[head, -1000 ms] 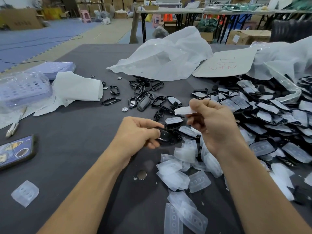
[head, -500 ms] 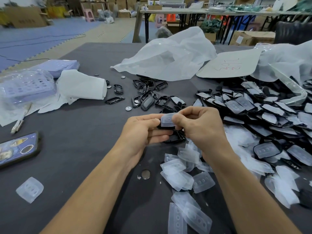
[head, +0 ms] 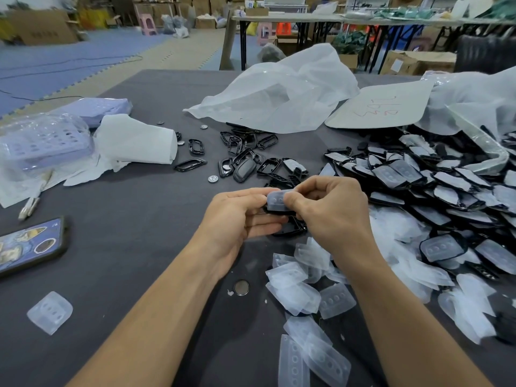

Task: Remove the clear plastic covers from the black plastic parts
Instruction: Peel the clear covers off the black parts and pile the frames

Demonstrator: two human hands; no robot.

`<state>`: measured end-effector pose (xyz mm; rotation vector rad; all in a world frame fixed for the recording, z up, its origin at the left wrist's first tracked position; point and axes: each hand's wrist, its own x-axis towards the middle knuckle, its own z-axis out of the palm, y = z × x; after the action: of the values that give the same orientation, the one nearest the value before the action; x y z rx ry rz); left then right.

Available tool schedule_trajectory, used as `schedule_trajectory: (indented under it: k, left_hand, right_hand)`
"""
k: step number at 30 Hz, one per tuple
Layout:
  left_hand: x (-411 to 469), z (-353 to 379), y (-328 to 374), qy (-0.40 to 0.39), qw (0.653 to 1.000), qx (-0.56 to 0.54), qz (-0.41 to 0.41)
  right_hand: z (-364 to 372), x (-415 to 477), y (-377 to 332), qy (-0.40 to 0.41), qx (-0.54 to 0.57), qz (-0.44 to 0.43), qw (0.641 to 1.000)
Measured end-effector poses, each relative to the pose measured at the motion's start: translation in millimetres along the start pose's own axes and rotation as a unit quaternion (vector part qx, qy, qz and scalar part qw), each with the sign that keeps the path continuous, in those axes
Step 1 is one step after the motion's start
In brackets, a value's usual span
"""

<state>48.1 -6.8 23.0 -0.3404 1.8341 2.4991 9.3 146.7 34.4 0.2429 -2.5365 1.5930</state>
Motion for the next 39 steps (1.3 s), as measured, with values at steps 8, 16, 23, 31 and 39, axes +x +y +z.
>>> schedule_trajectory:
  k: [8, 16, 23, 31, 39]
  left_hand:
    - [2, -3, -5, 0.034, 0.998, 0.053, 0.026]
    - [2, -1, -3, 0.08, 0.996, 0.032, 0.022]
    - [2, -2, -4, 0.087, 0.995, 0.037, 0.024]
    - [5, -2, -5, 0.116, 0.993, 0.02, 0.031]
    - [3, 0, -1, 0.071, 0.997, -0.005, 0.02]
  right_hand:
    - [-4, 2, -2, -0.022, 0.122, 0.066, 0.99]
    - [-22, 10, -6, -0.053, 0.336, 0.175, 0.924]
    - [-23, 13, 0, -0.024, 0.303, 0.145, 0.942]
    - [-12, 13, 11, -0.003, 0.049, 0.107, 0.993]
    - [2, 9, 14, -0.038, -0.025, 0.078, 0.996]
